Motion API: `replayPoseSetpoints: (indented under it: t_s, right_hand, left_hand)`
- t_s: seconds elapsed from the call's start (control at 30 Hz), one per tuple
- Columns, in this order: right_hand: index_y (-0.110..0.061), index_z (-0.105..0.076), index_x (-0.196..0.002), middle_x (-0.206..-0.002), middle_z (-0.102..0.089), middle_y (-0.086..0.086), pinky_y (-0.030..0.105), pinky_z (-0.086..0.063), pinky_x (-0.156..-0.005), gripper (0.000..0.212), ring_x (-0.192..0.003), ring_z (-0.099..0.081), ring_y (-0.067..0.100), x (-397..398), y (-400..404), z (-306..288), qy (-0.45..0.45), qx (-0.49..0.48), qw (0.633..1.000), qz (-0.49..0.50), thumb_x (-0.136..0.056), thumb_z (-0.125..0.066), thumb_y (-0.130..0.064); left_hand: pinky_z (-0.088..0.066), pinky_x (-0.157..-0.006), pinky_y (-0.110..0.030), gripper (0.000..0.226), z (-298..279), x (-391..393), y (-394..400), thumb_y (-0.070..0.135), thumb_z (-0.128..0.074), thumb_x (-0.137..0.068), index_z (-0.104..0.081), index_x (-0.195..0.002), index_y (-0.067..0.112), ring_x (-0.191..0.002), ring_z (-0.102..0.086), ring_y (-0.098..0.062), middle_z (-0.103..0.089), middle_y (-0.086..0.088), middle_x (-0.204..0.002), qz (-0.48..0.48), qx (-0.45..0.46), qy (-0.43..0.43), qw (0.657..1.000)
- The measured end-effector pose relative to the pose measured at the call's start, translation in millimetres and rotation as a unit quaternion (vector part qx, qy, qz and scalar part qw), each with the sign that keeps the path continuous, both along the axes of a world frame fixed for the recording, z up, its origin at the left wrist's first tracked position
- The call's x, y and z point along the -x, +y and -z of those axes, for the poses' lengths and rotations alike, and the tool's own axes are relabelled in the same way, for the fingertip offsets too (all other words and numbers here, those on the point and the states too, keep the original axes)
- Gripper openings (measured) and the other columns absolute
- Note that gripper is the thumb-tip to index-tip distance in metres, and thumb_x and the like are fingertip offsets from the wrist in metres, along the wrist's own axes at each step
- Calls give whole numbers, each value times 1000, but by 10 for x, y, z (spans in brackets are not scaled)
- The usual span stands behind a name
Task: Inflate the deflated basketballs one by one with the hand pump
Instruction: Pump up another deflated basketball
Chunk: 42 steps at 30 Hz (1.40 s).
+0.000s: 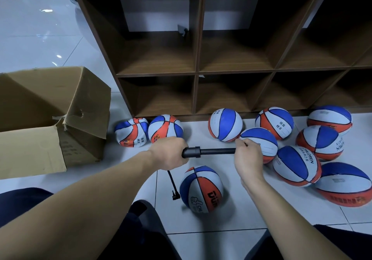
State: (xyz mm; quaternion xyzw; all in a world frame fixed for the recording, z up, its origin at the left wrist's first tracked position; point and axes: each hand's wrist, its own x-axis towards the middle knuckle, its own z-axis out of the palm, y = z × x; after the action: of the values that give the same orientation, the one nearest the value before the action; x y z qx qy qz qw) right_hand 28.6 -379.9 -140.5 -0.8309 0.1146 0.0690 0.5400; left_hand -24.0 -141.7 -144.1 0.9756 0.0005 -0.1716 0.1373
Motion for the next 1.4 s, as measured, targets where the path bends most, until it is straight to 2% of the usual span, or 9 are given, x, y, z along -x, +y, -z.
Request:
replayPoseSetpoints:
  t_s: [0.17,0.47,0.7,0.83,0.9,1.03,1.1,1.23,1.4]
  right_hand:
    - [-12,-39,-68,-63,-41,0,40,-30,-59,35,-63,-35,21,185,201,-59,-40,12,999,-33,-100,-51,-12]
    - [-13,-48,-75,-74,-53,3,37,-43,-64,31,-69,-50,22,315,380,75,24,9,995,-97,-104,-48,-27]
    - [-14,-50,-77,-74,-53,2,34,-42,-60,33,-68,-50,20,264,347,71,24,20,992,-120,-106,-49,-28]
    - [-14,-43,-71,-66,-43,-1,26,-34,-53,35,-61,-40,17,188,270,14,28,19,991,-127,-104,-51,-20]
    - [-15,-37,-68,-61,-36,-2,30,-28,-54,36,-61,-32,18,97,170,-15,25,13,994,-107,-100,-53,-13]
    - [-18,-36,-65,-56,-33,-5,38,-26,-60,35,-66,-31,22,-117,-72,-44,51,2,999,-19,-94,-56,-15]
    - [-18,-35,-65,-58,-33,-4,40,-27,-61,36,-68,-31,24,-116,-89,-45,46,-2,999,-3,-95,-55,-14]
    - [-15,-34,-65,-62,-36,2,42,-27,-62,35,-66,-32,24,76,73,-9,1,19,999,-44,-95,-51,-11]
    - [-12,-36,-68,-67,-41,3,37,-29,-58,34,-63,-36,21,240,242,-22,-26,38,996,-78,-100,-48,-13]
  left_hand:
    - [-60,-62,-37,19,-37,-30,-144,36,-61,-94,-64,-78,26,-65,-64,-22,-64,4,-68,16,-18,-20,1000]
    - [-59,-63,-38,15,-49,-18,-334,36,-62,-94,-67,-85,25,-68,-66,-24,-65,3,-71,39,-30,-28,998]
    - [-55,-59,-36,19,-21,-39,-283,41,-62,-94,-65,-82,26,-66,-64,-21,-65,4,-70,42,-18,-27,999]
    - [-52,-56,-35,22,-14,-40,-254,42,-62,-95,-63,-78,27,-65,-64,-20,-64,3,-69,36,2,-22,999]
    - [-48,-54,-33,25,-4,-30,-172,41,-63,-94,-60,-75,26,-64,-63,-20,-63,3,-68,30,3,-16,999]
    - [-59,-65,-40,21,38,2,54,41,-66,-94,-65,-80,25,-67,-65,-21,-64,2,-70,5,-2,3,1000]
    - [-60,-64,-40,21,35,5,53,41,-65,-94,-66,-80,25,-66,-66,-21,-65,2,-70,4,2,8,1000]
    - [-60,-61,-38,23,-21,13,-30,38,-64,-96,-64,-76,25,-64,-66,-21,-65,1,-68,12,4,9,1000]
    - [-50,-54,-32,22,-81,19,-211,35,-62,-95,-62,-76,25,-62,-63,-21,-64,2,-68,17,-12,-11,1000]
